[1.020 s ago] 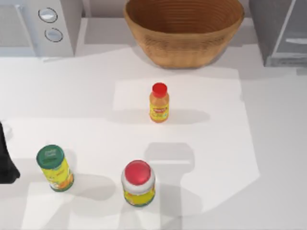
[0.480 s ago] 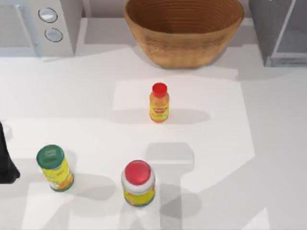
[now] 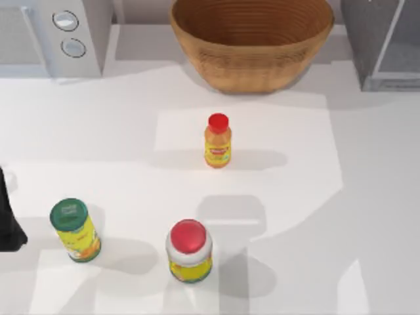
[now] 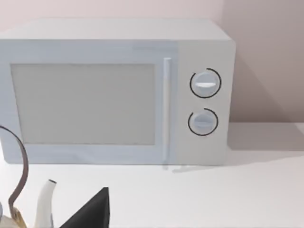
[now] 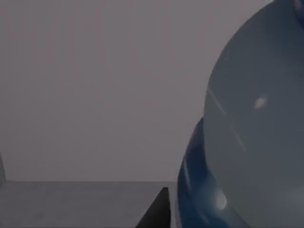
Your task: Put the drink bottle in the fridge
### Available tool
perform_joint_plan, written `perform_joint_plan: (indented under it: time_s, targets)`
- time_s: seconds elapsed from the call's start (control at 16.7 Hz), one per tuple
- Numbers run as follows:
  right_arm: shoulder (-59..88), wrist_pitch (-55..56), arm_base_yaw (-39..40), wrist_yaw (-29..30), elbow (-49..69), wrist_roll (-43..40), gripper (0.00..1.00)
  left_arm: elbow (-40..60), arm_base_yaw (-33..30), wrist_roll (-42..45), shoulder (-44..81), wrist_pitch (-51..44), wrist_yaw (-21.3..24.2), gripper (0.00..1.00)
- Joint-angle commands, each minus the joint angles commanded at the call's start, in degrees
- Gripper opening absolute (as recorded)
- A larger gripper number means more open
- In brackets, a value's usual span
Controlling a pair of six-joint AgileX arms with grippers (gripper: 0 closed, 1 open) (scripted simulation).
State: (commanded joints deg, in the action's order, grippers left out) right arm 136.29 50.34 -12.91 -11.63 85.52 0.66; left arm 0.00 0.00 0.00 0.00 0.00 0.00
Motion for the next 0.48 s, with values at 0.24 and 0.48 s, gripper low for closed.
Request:
perform_joint_plan:
  time_s: [0.24,0.48]
  targets:
    - [0.0,0.0,0.0,0.0,0.0,0.0,0.08,0.0,0.0,0.0,0.0,0.0,0.0,1.0]
    - [0.0,0.0,0.0,0.0,0.0,0.0,0.38,0.0,0.0,0.0,0.0,0.0,0.0,1.0]
